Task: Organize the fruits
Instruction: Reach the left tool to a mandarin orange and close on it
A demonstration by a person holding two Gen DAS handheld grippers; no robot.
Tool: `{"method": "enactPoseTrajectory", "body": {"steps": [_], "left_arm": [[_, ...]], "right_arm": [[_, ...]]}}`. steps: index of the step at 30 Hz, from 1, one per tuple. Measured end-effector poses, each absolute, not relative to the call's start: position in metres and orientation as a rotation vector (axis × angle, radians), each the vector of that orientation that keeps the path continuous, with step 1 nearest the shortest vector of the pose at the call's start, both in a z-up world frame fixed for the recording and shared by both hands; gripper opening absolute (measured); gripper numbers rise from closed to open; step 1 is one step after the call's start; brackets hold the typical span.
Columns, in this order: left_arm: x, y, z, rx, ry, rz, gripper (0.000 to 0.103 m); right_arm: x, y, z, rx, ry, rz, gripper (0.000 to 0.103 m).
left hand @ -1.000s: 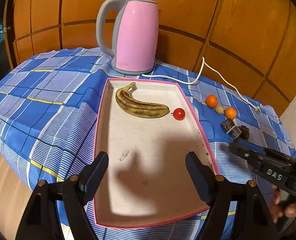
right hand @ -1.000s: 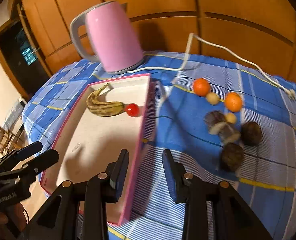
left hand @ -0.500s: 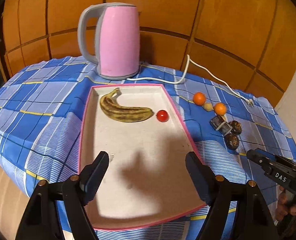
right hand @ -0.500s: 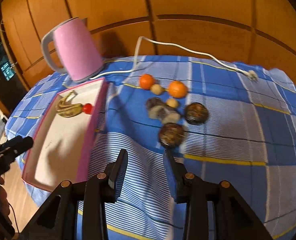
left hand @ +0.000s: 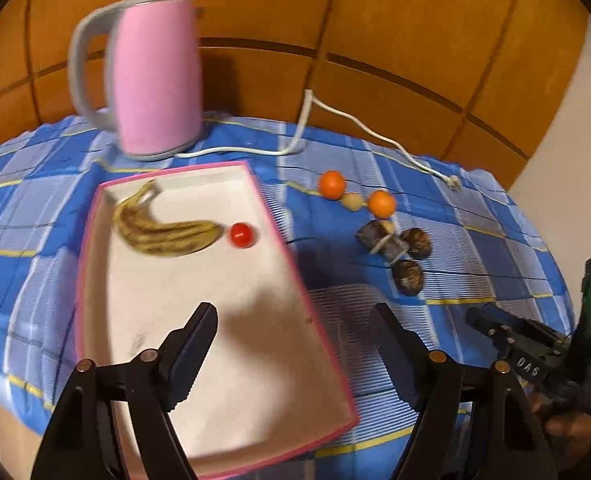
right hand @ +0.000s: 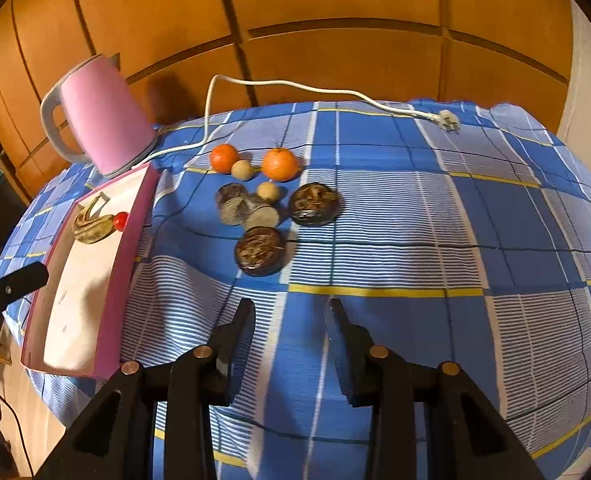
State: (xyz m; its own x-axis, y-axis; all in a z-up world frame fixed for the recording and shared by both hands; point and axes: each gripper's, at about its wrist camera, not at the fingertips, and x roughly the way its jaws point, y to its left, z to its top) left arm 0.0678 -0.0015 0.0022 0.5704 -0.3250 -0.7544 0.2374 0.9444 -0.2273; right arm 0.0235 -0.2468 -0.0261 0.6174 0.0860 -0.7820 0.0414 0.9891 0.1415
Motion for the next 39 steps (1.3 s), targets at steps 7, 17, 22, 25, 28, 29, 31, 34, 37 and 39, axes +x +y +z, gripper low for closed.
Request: {"method": "enactPoseTrajectory", "body": {"steps": [7,17,22,25,28,29,31,34,37,39], "left_arm": [[0.108,-0.032,0.004,-0.112,0.954,-0.418,0.055],[0.192,-0.068,-0.015,-0.227,1.076,-0.447,0.054],[0.236,-0.082,-0.03,-0.288,1.127,-0.396,0.054],[0.258,-0.093,-0.034,-0.275,1.133,-0.384,0.054],[0.275,-0.103,-0.038,-0.259,1.137,-0.373,0.058],[0.281,-0.107,-0.041,-0.241,1.14,-0.358,0.059],[0.292,-0.114,-0.048,-0.21,1.155,-0.348,0.064],[0.301,-0.117,-0.065,-0.204,1.199,-0.321,0.059],[0.299,-0.114,-0.073,-0.208,1.191,-0.326,0.039],[0.294,-0.112,-0.073,-0.206,1.173,-0.349,0.039]], "right_arm": [[0.021,-0.262,-0.029,0.177,0.907,0.01,0.037],[0.022,-0.28,-0.026,0.179,0.894,-0.014,0.037],[0.025,-0.288,-0.029,0.184,0.905,-0.019,0.037],[0.028,-0.293,-0.031,0.191,0.915,-0.023,0.037],[0.031,-0.299,-0.032,0.202,0.918,-0.029,0.037],[0.032,-0.301,-0.033,0.206,0.92,-0.03,0.037],[0.033,-0.303,-0.034,0.212,0.924,-0.029,0.037],[0.035,-0.305,-0.036,0.215,0.931,-0.028,0.037],[0.037,-0.306,-0.038,0.218,0.938,-0.028,0.037],[0.038,-0.307,-0.039,0.223,0.942,-0.029,0.037]]}}
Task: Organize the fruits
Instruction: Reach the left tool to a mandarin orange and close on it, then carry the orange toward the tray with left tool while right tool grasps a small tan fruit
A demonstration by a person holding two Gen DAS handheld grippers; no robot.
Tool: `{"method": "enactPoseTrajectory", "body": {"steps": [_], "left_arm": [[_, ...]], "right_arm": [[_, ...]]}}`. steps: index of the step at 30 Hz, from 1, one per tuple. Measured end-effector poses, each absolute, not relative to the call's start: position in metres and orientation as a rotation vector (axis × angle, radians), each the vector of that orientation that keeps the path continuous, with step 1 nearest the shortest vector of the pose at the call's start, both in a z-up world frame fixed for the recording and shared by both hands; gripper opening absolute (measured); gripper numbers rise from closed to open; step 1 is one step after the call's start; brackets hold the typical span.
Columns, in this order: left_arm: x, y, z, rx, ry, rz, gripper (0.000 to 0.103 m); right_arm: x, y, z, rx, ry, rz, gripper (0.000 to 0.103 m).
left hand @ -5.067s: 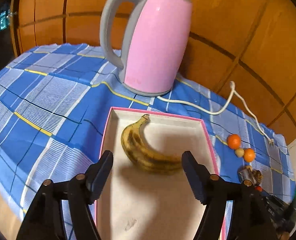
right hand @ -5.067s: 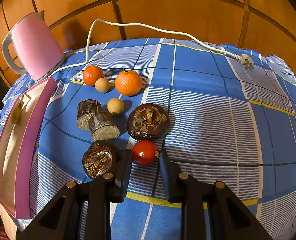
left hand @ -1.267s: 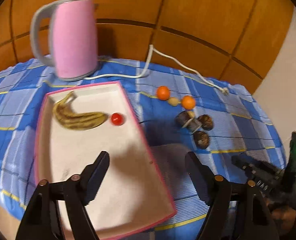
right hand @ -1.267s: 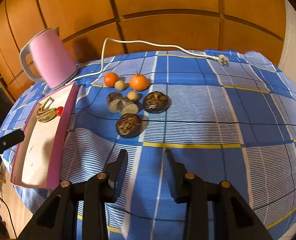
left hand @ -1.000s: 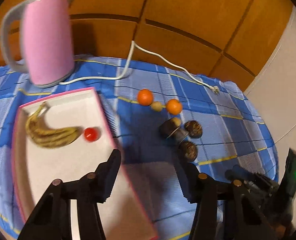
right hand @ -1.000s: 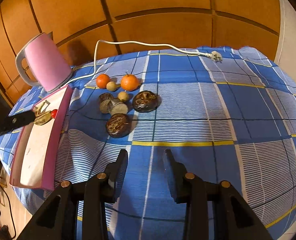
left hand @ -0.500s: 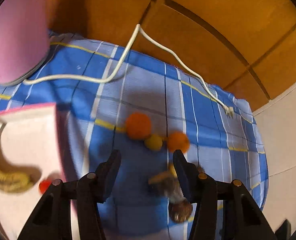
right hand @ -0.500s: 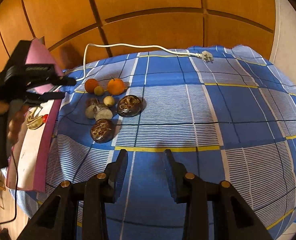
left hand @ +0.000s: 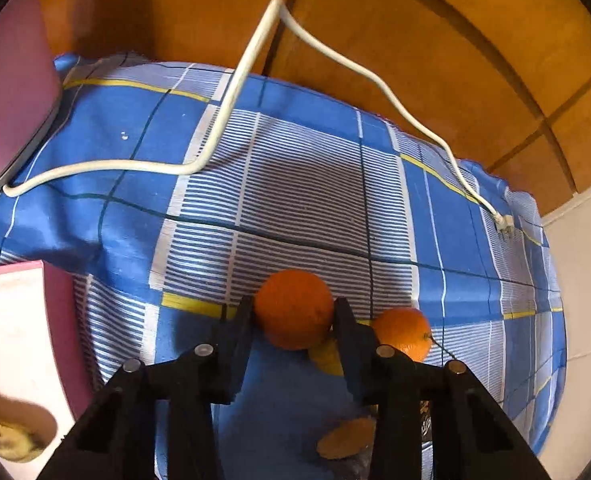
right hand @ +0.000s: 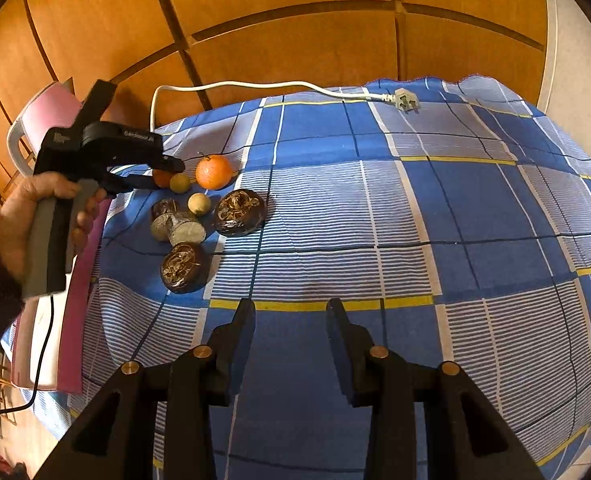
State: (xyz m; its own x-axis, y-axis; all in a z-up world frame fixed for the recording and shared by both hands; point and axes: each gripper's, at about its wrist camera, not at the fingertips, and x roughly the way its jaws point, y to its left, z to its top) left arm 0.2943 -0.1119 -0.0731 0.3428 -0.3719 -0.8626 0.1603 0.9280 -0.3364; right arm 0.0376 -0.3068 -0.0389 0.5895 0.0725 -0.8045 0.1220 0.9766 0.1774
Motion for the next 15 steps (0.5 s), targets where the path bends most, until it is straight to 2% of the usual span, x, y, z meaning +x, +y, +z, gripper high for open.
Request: {"method": "enactPoseTrajectory", "body": {"steps": [7,15], "left_arm": [[0.262,-0.086,-0.053,-0.242,1.096,-0.4,0.039],[0.177,-0.07,-0.021,-0.136,0.937,-0.437,0.039]], "right_arm": [[0.041,-0.306,-0.039,0.227,0.943,-0.036,0.037],[0.05,-0.298,-0.036,0.222,0.942,-0.022,0.037]]}}
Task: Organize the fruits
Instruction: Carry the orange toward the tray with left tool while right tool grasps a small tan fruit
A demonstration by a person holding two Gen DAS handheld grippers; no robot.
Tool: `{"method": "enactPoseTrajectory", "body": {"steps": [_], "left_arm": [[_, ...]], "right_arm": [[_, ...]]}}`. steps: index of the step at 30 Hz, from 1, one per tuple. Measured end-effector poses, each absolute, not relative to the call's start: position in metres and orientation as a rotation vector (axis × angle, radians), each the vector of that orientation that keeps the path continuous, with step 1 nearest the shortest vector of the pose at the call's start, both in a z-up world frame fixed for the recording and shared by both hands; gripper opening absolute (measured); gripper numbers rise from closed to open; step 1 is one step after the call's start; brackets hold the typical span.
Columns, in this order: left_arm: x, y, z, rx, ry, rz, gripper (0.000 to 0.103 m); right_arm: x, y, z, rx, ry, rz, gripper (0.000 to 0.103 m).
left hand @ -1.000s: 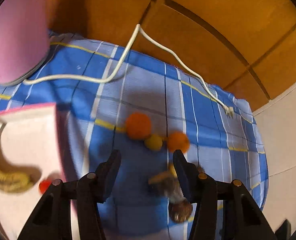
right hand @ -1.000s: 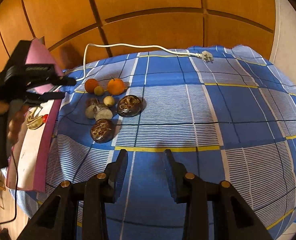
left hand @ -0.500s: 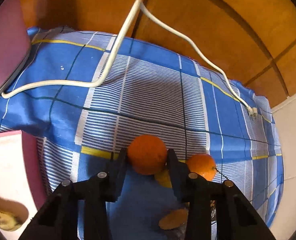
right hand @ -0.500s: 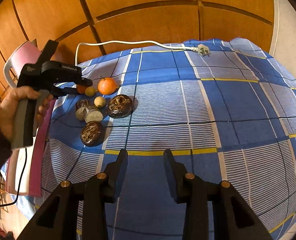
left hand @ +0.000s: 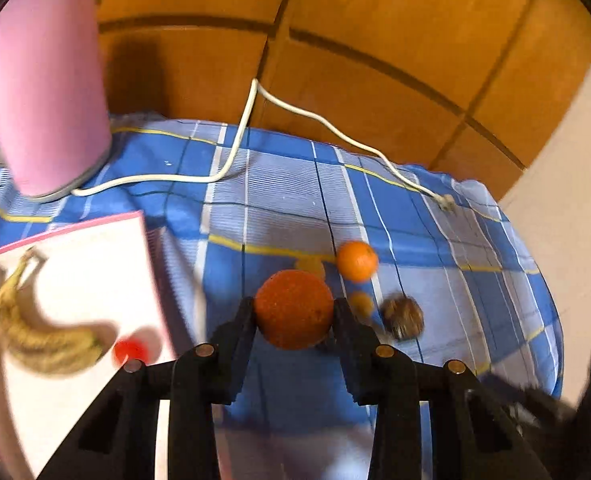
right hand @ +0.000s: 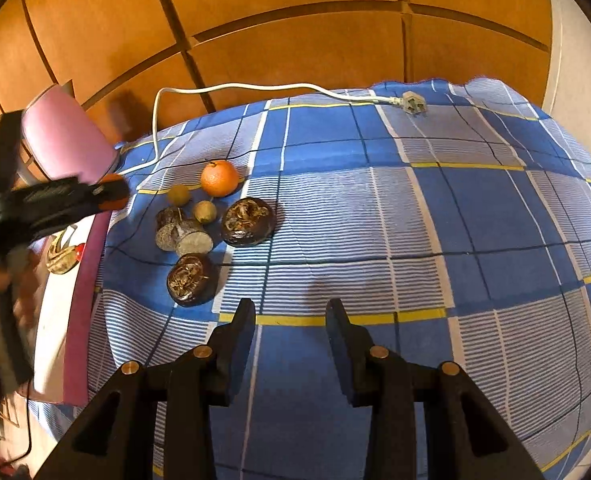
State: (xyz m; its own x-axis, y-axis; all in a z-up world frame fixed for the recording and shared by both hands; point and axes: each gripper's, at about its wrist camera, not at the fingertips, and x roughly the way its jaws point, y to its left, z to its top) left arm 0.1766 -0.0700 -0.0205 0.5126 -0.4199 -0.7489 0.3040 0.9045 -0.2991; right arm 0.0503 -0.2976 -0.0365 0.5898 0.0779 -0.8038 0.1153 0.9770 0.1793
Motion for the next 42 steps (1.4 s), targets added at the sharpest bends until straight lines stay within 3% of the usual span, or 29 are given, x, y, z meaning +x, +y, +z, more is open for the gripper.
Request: {"method": "enactPoseTrajectory", "body": {"steps": [17,26,42], "left_arm": [[0.07,-0.021,-0.027,-0.143,0.917,-0.476,0.039],[0.057,-0.003,-0.033,-0.178,0.933,-0.452,0.039],[0.056,0.013,-0.036,-0.217,0.944,-0.432,0.039]], "right_arm": [[0.091,-0.255,-0.022,0.216,0.99,0.164,0.037],[0.139,-0.217,-0.011,0.082,0.985,0.242,0.03],[0.236,-0.159,-0.056,-0.216,1.088,0.241,0.03]]}}
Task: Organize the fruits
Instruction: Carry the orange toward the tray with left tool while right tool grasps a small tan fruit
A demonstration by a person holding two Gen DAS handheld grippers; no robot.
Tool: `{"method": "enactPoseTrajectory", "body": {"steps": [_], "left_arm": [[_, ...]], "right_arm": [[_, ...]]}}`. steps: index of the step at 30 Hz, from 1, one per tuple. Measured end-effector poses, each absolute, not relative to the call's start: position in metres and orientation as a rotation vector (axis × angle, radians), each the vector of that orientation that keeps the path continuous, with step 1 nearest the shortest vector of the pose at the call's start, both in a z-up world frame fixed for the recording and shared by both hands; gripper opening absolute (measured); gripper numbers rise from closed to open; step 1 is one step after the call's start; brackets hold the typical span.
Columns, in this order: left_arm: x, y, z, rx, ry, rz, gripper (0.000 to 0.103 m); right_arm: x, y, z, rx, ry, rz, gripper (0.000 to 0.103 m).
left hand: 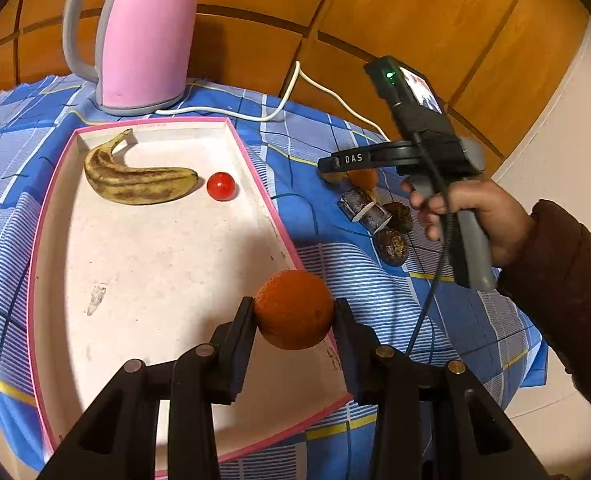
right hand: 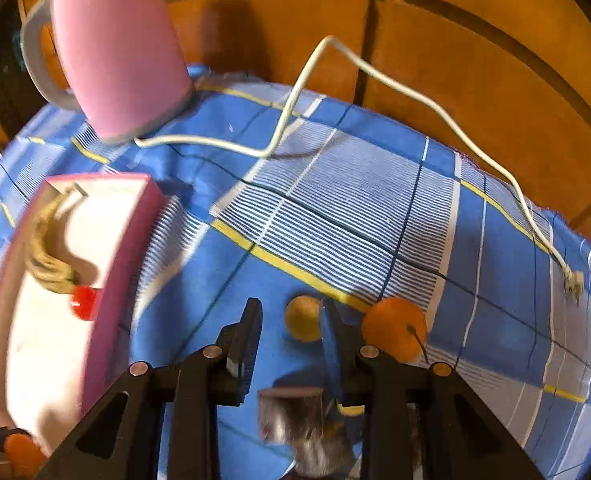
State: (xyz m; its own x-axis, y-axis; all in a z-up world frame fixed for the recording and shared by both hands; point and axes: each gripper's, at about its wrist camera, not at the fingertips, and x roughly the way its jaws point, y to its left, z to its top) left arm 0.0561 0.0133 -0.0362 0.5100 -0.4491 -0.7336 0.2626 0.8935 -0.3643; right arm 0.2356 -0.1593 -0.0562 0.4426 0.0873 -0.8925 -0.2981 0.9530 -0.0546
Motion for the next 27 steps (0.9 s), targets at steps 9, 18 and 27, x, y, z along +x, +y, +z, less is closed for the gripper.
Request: {"method": "enactPoseTrajectory", "body": {"steps": [9,18,27], "left_arm": [[0.058,0.019,-0.039,-0.237,0.951,-0.41,0.039],[0.059,0.031,-0.038,-0.228,0.941,-0.355,0.039],[0.068,0.051,-0.039,-0.225,0.94,-0.277,0.039]], "right_arm": [[0.244,-0.165,-0.067,-0.291,1.1,0.186,0.031],[0.24,-0.165,-0.066,-0.319,1.077,0.171,0.025],[0.188,-0.162,-0.018,-0.232,0.948,0.256,0.025]]}}
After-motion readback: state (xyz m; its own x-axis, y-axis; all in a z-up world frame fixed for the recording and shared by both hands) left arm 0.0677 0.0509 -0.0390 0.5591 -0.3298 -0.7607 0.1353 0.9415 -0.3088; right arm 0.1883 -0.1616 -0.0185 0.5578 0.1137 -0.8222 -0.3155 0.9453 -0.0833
